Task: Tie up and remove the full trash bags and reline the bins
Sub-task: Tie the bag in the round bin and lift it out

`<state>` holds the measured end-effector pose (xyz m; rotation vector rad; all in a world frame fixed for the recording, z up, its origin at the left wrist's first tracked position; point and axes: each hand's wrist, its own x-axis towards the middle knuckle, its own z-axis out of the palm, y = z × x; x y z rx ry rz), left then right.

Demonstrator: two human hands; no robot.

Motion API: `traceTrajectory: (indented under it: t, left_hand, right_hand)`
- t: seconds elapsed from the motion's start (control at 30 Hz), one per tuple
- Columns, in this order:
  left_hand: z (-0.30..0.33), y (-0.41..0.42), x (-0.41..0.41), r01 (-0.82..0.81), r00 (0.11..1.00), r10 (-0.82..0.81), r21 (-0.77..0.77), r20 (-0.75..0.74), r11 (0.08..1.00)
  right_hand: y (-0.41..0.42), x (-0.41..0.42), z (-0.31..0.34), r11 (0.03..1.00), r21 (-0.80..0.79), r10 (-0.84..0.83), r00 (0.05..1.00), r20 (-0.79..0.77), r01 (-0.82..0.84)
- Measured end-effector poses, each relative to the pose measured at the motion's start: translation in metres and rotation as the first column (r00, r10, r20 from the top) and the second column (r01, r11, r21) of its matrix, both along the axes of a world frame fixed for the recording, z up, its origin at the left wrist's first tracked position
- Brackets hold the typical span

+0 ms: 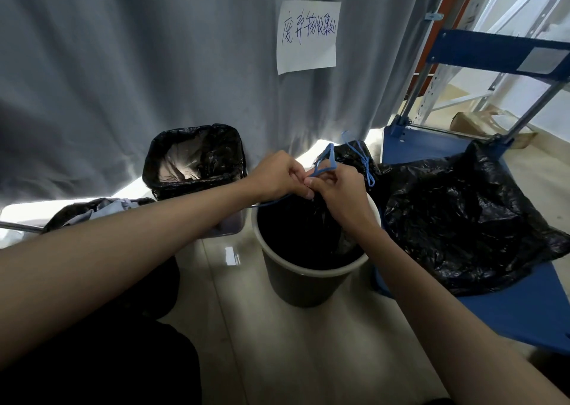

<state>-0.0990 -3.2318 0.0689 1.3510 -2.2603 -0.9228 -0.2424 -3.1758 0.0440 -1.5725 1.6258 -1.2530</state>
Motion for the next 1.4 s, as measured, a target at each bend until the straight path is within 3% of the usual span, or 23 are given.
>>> traceTrajectory:
  t: [0.17,0.3,0.47,0.67,0.83,0.97,1.07,1.23,1.3,1.4]
  left_hand:
    - [-0.008,-0.001,0.004,-0.11,0.991,0.12,0.157,-0.057,0.981]
    - [-0.013,0.001,0.005,-0.094,0.991,0.111,0.211,-0.069,0.973]
    - [-0.017,0.004,-0.004,-0.002,0.999,0.003,-0.052,0.038,0.999]
    - [-0.022,0.008,-0.01,0.034,0.996,-0.008,-0.307,0.088,0.951]
    - [-0.019,0.017,-0.009,0.087,0.995,-0.053,-0.453,0.087,0.887]
    - [-0.015,0.018,-0.008,0.138,0.989,-0.091,-0.491,0.118,0.86]
    - [-0.011,0.012,-0.006,0.167,0.984,-0.12,-0.433,0.134,0.886]
    - [0.001,-0.003,0.002,0.149,0.989,-0.144,-0.163,0.041,0.975]
    - [0.003,-0.007,0.007,0.127,0.992,-0.127,-0.026,0.011,0.992]
    - [0.003,-0.012,0.014,0.09,0.995,-0.081,0.166,-0.055,0.982]
  right_hand:
    - [0.0,0.002,-0.002,0.998,-0.049,-0.034,0.994,-0.105,0.029]
    - [0.0,0.0,-0.004,0.999,-0.025,-0.026,0.995,-0.101,0.024]
    - [-0.003,-0.006,-0.007,0.997,0.05,-0.064,0.998,-0.007,0.064]
    - [-0.007,-0.008,-0.015,0.981,0.164,-0.127,0.984,0.123,0.106]
    - [-0.009,-0.011,-0.012,0.97,0.237,-0.126,0.936,0.328,0.048]
    - [-0.008,-0.012,-0.012,0.969,0.243,-0.131,0.923,0.363,0.042]
    - [-0.008,-0.013,-0.011,0.979,0.2,-0.106,0.917,0.385,0.029]
    - [-0.004,-0.012,-0.008,0.996,0.09,-0.048,0.908,0.417,0.011]
    - [-0.004,-0.011,-0.005,0.998,0.057,0.013,0.936,0.352,-0.035]
    - [-0.002,-0.008,-0.002,0.992,-0.013,0.127,0.988,0.091,-0.126]
